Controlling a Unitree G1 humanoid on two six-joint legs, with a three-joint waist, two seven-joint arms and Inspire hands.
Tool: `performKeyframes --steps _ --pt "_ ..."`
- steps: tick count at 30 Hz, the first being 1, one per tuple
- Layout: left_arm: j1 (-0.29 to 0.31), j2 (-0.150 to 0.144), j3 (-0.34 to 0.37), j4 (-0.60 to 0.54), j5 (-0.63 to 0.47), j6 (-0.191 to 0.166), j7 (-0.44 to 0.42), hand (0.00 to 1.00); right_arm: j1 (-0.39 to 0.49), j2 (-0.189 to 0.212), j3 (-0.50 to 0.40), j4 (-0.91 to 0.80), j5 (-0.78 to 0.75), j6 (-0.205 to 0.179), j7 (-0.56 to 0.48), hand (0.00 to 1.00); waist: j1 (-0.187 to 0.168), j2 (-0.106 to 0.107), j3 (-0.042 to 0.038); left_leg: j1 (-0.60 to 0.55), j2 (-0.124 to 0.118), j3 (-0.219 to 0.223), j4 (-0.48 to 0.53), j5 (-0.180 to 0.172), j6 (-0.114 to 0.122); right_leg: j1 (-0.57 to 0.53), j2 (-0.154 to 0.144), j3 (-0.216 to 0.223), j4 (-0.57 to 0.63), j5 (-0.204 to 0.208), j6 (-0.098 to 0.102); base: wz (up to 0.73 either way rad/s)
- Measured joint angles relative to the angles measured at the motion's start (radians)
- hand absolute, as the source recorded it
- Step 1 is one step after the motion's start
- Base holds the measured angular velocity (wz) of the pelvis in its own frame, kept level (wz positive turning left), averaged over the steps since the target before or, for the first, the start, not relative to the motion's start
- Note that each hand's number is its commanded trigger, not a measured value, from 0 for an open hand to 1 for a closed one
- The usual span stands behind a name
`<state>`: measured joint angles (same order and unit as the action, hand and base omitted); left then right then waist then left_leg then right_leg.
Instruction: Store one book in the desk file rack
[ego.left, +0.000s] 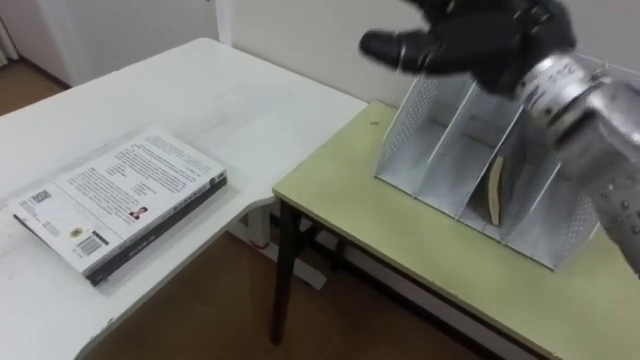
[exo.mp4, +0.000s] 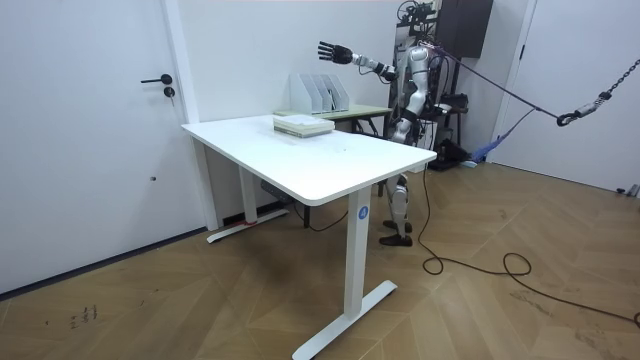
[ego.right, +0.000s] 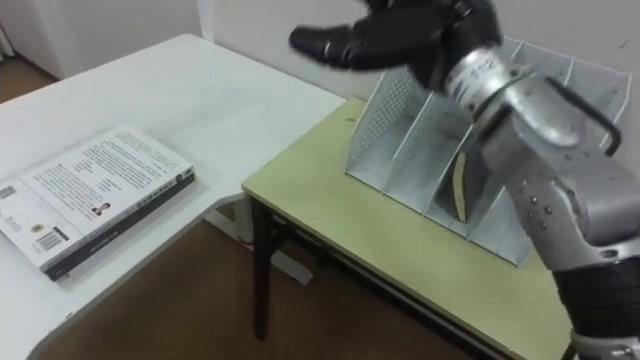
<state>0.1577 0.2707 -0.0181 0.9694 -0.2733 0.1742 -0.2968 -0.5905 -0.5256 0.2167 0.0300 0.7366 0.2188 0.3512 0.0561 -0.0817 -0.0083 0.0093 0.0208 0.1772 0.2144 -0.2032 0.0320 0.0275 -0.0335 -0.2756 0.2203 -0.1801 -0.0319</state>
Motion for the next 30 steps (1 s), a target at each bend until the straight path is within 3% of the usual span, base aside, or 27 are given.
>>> performKeyframes --steps 5,7,12,13,16,19,26,27,30 --pt "-0.056 0.011 -0.046 0.037 -0.007 -0.003 -0.027 0.00 0.194 0.003 0.106 -0.009 -0.140 0.007 0.197 0.00 0.055 -0.002 0.0069 0.003 0.001 0.010 -0.003 0.000 0.000 -0.006 0.000 0.005 0.000 0.001 -0.002 -0.05" --pt "-0.077 0.016 -0.068 0.050 -0.011 -0.006 -0.029 0.00 0.284 0.004 0.160 0.025 -0.251 0.014 0.278 0.00 0.074 0.000 0.0195 0.000 0.001 0.010 -0.002 0.000 0.000 -0.008 0.000 0.003 -0.001 0.002 -0.003 -0.02" --pt "-0.090 0.007 -0.086 0.057 -0.039 -0.017 -0.028 0.00 0.479 0.037 0.197 0.183 -0.450 0.023 0.351 0.00 0.110 0.012 0.0246 -0.005 -0.001 0.010 -0.007 0.000 0.000 -0.016 -0.001 0.000 -0.003 0.002 -0.002 0.00" --pt "-0.091 0.002 -0.087 0.072 -0.051 -0.019 -0.026 0.00 0.511 0.058 0.193 0.250 -0.487 0.020 0.354 0.00 0.106 0.021 0.0217 -0.004 -0.001 0.010 -0.006 0.000 0.000 -0.015 -0.001 0.000 -0.004 0.003 -0.001 0.00" --pt "-0.078 -0.014 -0.100 0.100 -0.073 -0.049 -0.014 0.00 0.581 0.124 0.163 0.470 -0.635 -0.003 0.326 0.00 0.086 0.044 0.0072 0.003 -0.004 0.007 -0.013 0.000 0.000 0.001 -0.001 -0.002 -0.019 0.004 0.001 0.06" --pt "-0.061 -0.028 -0.101 0.108 -0.069 -0.081 0.011 0.00 0.632 0.175 0.103 0.687 -0.736 -0.029 0.261 0.00 0.070 0.061 -0.0021 0.004 -0.005 0.009 -0.018 0.000 0.000 0.001 -0.001 -0.001 -0.019 0.003 0.003 0.00" --pt "-0.024 -0.042 -0.049 0.132 -0.067 -0.109 0.028 0.00 0.669 0.255 -0.094 1.024 -0.667 -0.115 0.117 0.00 0.029 0.055 0.0074 0.015 -0.005 0.011 -0.019 0.000 0.000 0.023 0.001 -0.001 -0.043 0.003 0.002 0.00" --pt "-0.013 -0.050 -0.028 0.137 -0.063 -0.110 0.032 0.00 0.671 0.267 -0.120 1.078 -0.644 -0.129 0.096 0.00 0.026 0.059 0.0049 0.022 -0.005 0.011 -0.022 0.000 0.000 0.031 0.002 -0.002 -0.051 0.003 0.003 0.00" --pt "-0.001 -0.061 0.016 0.145 -0.059 -0.111 0.033 0.00 0.676 0.283 -0.170 1.156 -0.597 -0.135 0.053 0.00 0.019 0.056 0.0066 0.032 -0.008 0.011 -0.028 0.000 0.000 0.039 0.002 -0.001 -0.053 0.002 0.004 0.00"
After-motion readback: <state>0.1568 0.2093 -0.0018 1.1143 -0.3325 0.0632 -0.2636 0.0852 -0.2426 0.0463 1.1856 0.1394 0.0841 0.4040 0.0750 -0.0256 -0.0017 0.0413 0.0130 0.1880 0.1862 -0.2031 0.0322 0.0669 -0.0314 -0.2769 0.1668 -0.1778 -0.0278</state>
